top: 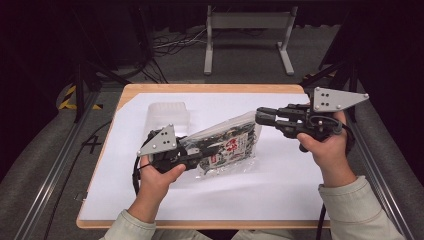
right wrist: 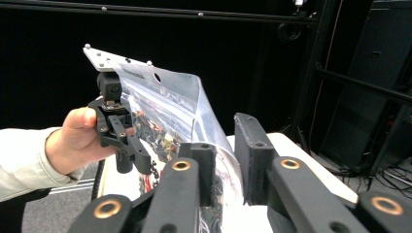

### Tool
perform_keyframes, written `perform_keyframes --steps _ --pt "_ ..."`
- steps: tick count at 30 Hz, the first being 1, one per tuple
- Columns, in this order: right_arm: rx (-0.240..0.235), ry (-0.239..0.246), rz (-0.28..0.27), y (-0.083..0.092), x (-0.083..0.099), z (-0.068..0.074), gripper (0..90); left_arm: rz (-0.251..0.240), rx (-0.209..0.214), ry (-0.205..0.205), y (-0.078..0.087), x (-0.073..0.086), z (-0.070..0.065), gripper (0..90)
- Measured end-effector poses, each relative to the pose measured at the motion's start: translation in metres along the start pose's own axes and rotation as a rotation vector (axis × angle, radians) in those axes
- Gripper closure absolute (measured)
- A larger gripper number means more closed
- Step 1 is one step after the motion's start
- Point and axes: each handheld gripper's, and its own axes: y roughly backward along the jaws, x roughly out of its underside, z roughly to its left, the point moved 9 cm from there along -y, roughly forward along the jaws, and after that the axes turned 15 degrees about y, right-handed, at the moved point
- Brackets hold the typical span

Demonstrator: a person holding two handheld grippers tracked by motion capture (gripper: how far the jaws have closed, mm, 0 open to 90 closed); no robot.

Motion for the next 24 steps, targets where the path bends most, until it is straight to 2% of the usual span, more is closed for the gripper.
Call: perform_keyframes --steps 7,9,11,17,20,21,24 --pt "0.044 -0.004 -0.01 0.006 -0.001 -0.004 66.6 -0.007 -0.017 -0.001 0.001 -0.006 0.004 72.1" --pt "0.081 0.012 -0.005 0.011 0.0 -0.008 60.7 -0.008 -0.023 0.0 0.004 -0.01 0.004 72.2" --pt "0.086 0.009 -0.004 0.013 0.0 -0.009 59.8 -0.008 -0.021 -0.001 0.005 -0.012 0.005 72.1" --pt "0.127 0.008 0.013 0.026 0.007 -0.013 52.3 -0.008 -0.058 -0.005 0.013 -0.025 0.014 72.1" --pt "0.137 -0.002 0.021 0.03 0.014 -0.014 51.2 -0.005 -0.07 -0.004 0.015 -0.029 0.017 72.1" --pt "0.145 -0.018 0.026 0.034 0.02 -0.015 51.1 -0.001 -0.09 -0.006 0.017 -0.032 0.022 72.1" --pt "0.146 -0.038 0.022 0.036 0.025 -0.015 51.1 -0.004 -0.097 0.004 0.019 -0.034 0.026 72.1"
